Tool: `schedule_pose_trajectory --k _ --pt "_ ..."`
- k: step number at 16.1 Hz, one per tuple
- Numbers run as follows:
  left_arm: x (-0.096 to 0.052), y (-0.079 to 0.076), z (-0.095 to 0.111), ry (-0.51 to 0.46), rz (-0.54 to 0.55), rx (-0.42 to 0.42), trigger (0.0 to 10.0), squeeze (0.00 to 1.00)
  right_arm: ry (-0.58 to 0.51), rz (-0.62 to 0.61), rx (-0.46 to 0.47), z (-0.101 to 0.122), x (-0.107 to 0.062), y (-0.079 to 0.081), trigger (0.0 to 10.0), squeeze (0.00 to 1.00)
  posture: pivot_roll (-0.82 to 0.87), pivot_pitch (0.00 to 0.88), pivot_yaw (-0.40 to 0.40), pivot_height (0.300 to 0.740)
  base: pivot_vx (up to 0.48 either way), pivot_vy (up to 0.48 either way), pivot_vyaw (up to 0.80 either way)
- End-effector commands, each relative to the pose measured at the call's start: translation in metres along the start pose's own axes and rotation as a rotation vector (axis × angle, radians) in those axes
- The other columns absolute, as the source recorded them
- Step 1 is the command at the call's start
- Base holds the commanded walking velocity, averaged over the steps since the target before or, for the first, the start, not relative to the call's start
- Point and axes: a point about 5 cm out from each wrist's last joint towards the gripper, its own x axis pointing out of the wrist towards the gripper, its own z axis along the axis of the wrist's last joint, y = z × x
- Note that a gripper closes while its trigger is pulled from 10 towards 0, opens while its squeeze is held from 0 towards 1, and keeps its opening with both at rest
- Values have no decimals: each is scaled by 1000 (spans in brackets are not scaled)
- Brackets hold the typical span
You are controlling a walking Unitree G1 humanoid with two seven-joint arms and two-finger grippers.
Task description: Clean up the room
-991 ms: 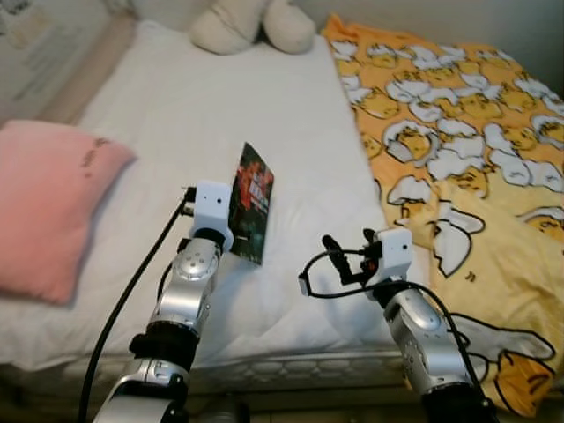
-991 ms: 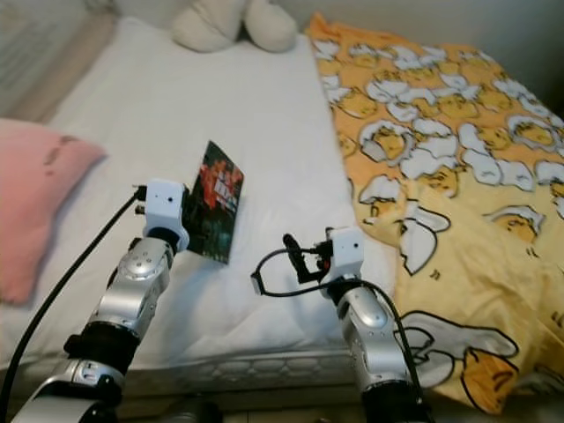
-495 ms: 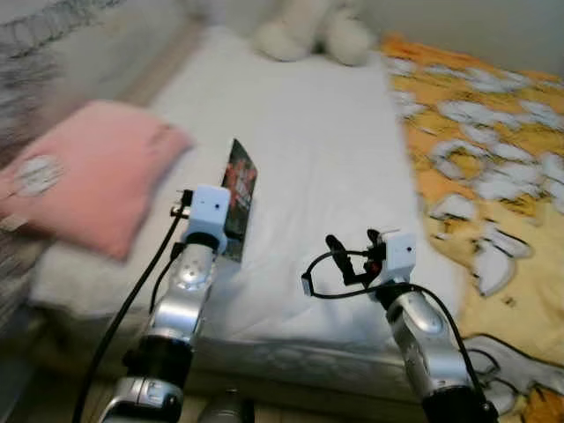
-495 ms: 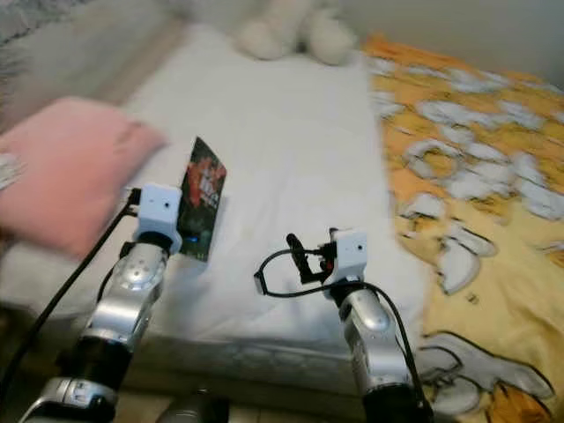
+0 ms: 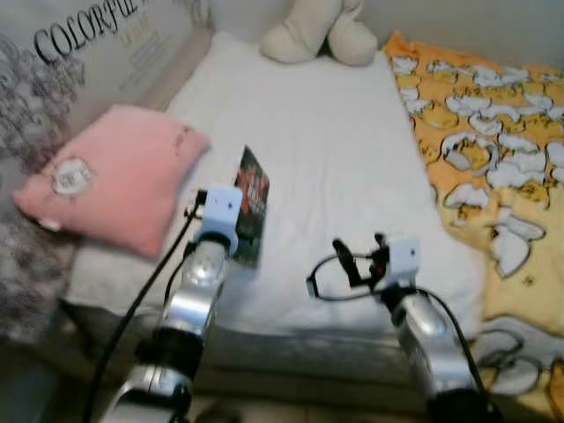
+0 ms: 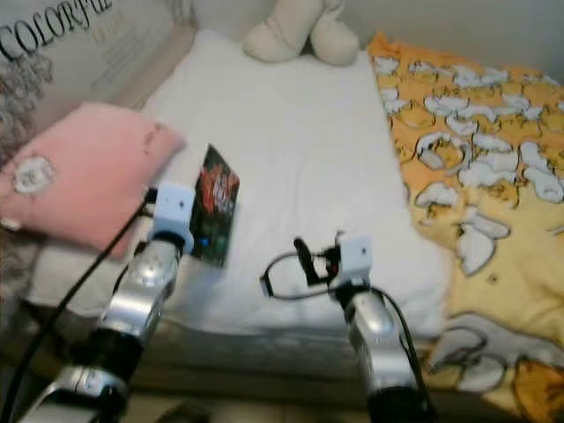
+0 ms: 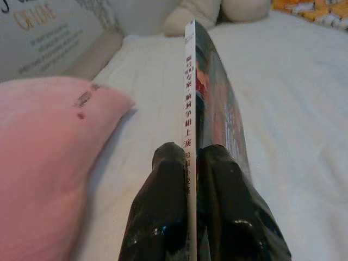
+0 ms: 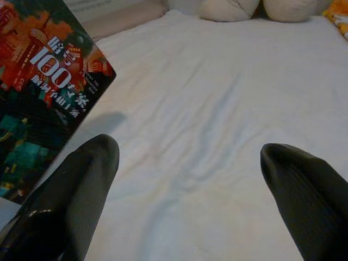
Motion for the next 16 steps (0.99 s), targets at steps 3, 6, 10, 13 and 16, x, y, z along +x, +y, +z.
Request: schedule_pose_trajectory --k 3,6,10,13,16 --pt "7 5 12 -39 8 31 10000 0 -11 -4 -15 3 1 -1 10000 0 78 0 -40 740 0 0 0" --pt "11 2 16 -51 -3 23 10000 0 -15 -4 -20 3 1 -2 10000 0 75 0 -40 740 0 0 0" --pt "15 1 19 -61 -10 3 10000 0 -10 7 -25 1 -1 0 10000 0 65 0 -38 740 448 0 0" --pt "15 -3 19 -65 -20 -7 10000 0 -5 10 -26 -1 -3 1 10000 0 57 0 -35 740 480 0 0" --pt "15 -12 22 -73 -48 -20 10000 0 -1 13 -28 -2 -5 2 10000 0 47 0 -31 740 480 0 0"
